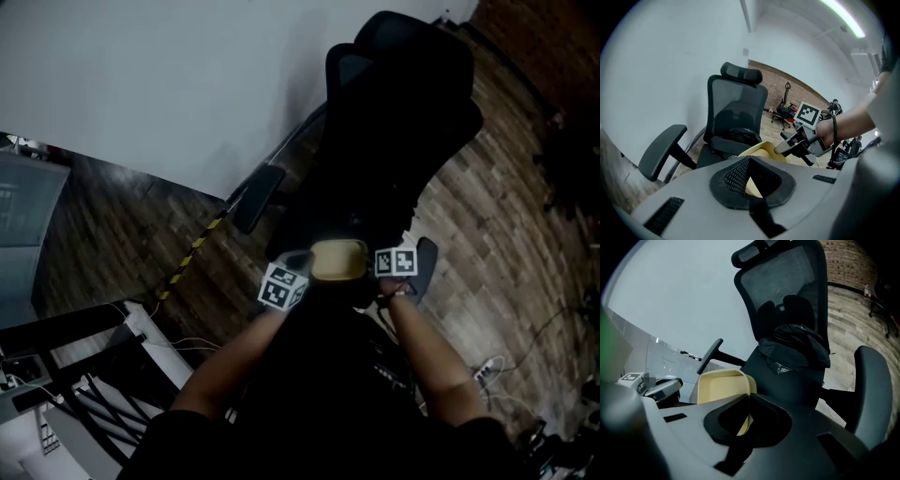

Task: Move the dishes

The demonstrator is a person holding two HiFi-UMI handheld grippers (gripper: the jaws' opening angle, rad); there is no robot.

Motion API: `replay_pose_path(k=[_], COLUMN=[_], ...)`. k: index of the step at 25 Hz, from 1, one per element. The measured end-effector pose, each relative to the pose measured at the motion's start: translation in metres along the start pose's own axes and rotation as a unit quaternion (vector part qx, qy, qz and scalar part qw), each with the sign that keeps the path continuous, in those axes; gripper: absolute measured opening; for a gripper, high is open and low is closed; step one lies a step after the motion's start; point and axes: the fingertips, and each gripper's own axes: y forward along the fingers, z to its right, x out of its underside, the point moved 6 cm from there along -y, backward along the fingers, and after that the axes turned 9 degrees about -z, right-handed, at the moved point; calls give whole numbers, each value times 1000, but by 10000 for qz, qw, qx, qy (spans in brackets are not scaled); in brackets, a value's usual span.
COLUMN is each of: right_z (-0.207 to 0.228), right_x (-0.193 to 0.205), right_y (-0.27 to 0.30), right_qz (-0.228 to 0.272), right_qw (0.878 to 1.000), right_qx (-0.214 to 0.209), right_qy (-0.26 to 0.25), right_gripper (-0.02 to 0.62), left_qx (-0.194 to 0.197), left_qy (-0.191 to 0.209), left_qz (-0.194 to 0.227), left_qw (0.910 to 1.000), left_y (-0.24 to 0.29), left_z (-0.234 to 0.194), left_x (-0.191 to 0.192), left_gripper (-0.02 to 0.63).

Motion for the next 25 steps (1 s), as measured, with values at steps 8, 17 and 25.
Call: replay_pose_path(k=[8,17,25], right_z=[-20,-82,-178], right_x=[-7,-2,33], right_y=[-25,-4,37], right_qz=[-245,-685,-1050], right_qw=[9969,9836,9659], right_qx=[-78,-118,-174], right_qy=[-747,-1666,-2362], right_gripper=[22,22,21], left_qx=[-483,-1193,-1569], left_qy=[-856,-1609,-2068], left_qz=[493,941,1309], left_qw=[9939,9752,9568], left_y=[-32,-90,-167], left_z=[27,19,8], left_x=[21,89,160], left_gripper=[-9,-9,-9])
